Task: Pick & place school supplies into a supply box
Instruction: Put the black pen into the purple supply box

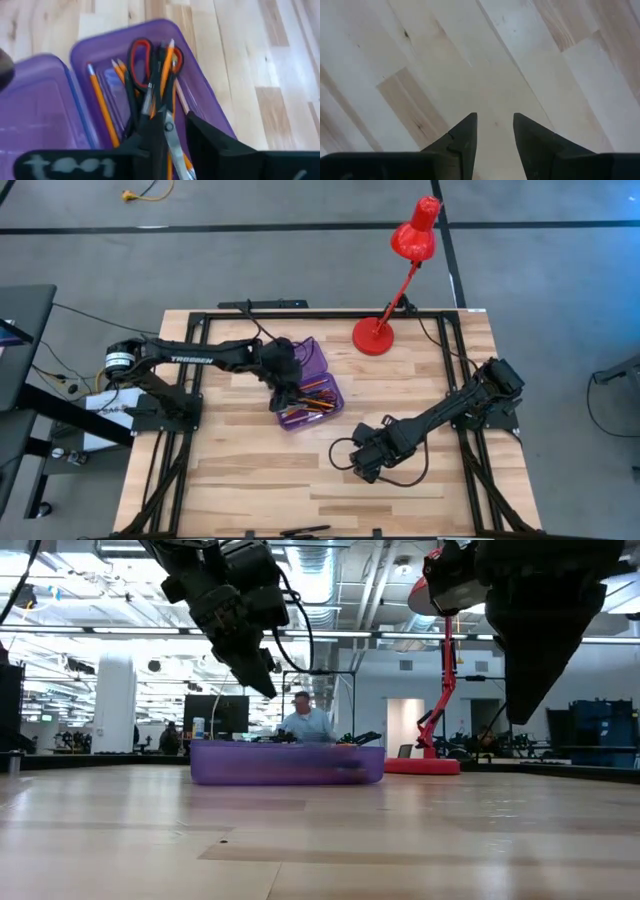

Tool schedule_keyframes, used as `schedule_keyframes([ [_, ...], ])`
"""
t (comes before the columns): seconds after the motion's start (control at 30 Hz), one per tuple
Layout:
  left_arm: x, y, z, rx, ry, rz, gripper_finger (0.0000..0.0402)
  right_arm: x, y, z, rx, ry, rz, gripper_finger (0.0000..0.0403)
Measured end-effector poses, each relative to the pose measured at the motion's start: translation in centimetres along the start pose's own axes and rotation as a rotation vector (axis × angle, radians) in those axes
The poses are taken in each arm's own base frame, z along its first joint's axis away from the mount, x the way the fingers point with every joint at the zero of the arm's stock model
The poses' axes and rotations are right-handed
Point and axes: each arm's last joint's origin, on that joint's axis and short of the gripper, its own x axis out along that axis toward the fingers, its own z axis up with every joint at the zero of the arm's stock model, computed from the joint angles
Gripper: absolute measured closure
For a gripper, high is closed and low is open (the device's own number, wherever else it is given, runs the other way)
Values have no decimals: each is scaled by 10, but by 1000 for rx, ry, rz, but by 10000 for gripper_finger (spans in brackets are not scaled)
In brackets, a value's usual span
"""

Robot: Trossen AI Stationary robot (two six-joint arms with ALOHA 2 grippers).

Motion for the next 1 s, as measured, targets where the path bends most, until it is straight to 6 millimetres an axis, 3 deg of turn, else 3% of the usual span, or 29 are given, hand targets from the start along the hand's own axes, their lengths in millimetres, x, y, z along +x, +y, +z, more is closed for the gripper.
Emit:
schedule_keyframes([
  [0.2, 0, 2, 3, 8, -21, 54, 273, 0, 2, 5, -25, -25, 37, 281],
  [0.4, -15, 1, -6, -48, 40, -49, 232, -4, 24, 15, -272, -173, 241, 281],
  [0.63, -62, -19, -21, -65, 124, -70, 230, -3, 27, 31, -489, -241, 348, 281],
  [0.9, -123, -45, -37, -63, 64, 14, 233, -9, 19, 72, -516, -296, 699, 281],
  [1.0, -145, -54, -47, -67, 36, 60, 233, -15, 23, 78, -525, -349, 786, 281],
])
